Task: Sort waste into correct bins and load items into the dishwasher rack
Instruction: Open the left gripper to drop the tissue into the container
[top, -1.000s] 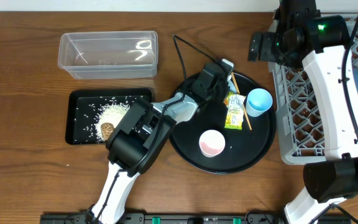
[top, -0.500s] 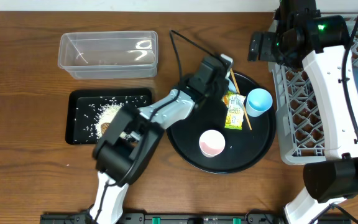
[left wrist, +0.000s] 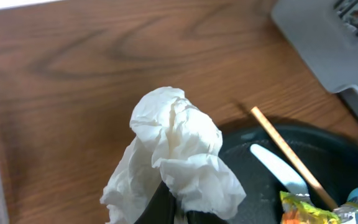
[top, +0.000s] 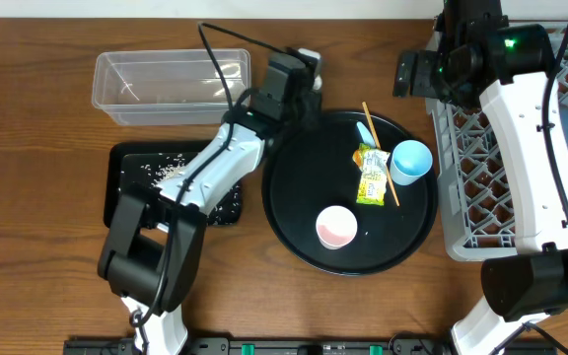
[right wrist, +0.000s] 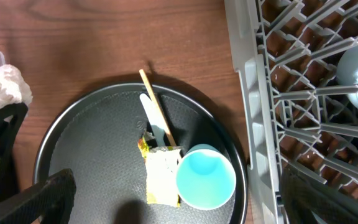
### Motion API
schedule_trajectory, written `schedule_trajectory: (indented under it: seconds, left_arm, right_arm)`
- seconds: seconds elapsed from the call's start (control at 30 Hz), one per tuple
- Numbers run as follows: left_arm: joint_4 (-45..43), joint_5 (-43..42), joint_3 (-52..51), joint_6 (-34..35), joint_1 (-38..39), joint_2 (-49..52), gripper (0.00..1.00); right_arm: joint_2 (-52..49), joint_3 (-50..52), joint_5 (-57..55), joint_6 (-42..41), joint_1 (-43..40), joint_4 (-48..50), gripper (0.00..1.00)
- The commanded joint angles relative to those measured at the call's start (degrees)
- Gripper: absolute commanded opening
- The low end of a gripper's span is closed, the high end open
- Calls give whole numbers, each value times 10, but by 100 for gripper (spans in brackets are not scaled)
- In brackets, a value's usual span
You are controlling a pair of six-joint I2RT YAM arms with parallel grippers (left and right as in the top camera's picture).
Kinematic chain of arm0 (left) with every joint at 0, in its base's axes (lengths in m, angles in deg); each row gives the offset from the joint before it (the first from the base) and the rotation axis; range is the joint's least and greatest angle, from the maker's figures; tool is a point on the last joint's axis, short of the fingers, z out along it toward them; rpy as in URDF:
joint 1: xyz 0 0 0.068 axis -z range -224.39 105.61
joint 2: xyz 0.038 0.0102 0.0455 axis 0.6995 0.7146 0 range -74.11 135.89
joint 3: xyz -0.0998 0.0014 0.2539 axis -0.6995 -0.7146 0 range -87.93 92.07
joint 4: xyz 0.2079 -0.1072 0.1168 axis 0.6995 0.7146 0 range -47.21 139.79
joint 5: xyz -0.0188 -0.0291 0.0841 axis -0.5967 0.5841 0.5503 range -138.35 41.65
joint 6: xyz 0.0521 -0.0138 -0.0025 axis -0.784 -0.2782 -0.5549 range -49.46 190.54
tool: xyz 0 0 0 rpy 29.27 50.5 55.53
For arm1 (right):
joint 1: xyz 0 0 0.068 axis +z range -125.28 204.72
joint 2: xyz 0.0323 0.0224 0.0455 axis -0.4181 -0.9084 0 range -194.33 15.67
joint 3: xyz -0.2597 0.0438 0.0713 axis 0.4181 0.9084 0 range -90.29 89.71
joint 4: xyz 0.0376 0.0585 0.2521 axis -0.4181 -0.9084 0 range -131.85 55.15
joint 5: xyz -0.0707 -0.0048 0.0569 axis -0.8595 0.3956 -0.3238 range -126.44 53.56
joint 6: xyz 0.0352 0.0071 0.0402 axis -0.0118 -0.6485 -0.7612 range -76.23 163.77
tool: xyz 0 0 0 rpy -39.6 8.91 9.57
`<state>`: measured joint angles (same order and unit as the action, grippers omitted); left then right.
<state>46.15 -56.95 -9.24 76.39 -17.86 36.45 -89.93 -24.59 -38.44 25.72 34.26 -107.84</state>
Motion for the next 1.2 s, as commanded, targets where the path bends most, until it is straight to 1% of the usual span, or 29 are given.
schedule_trajectory:
  seconds: [0.0,0.17,0.3,0.43,0.5,0.63,0.67,0.73,0.8,0.83,0.93,0.97,1.1,1.17]
  left_arm:
    - [-5,8,6,9,-18,-21,6]
    - [-23,50,6,9,-77,-42,6]
    - [-20,52,6,9,-137,-45,6]
    - [-5,52,6,31,-195,-45,6]
    - [3,52,6,31,-214,-42,6]
    - [7,52,5,30,-240,-34,11]
    - [6,52,5,30,-244,-32,15]
    - [1,52,5,30,-251,-31,32]
    - [-5,52,5,30,-255,-31,43]
    - [-7,52,5,30,-255,-31,51]
    - [-10,52,5,30,-255,-31,99]
    - [-9,52,5,30,-255,-31,98]
    - [-6,45,5,31,-255,-33,98]
    - [5,1,5,31,-255,-46,98]
  right_arm:
    - [-2,0,-6,-8,-1,0,99]
    - [-2,0,-6,-8,-1,0,99]
    - [-2,0,-6,-8,-1,0,99]
    - [-2,0,-6,-8,-1,0,99]
    - [-2,0,-6,-8,-1,0,99]
    - [-2,0,-6,-8,-1,0,99]
    - [-2,0,-6,-8,-1,0,99]
    - [-2,0,-6,-8,-1,0,99]
    - [-2,0,-6,-8,-1,0,99]
    - [-2,0,-6,-8,-1,0,99]
    - [-2,0,-6,-8,-1,0,99]
    - [-2,0,-6,-8,-1,0,99]
    - [-2,0,-6,-8,-1,0,99]
    - [-2,0,-6,-8,-1,0,99]
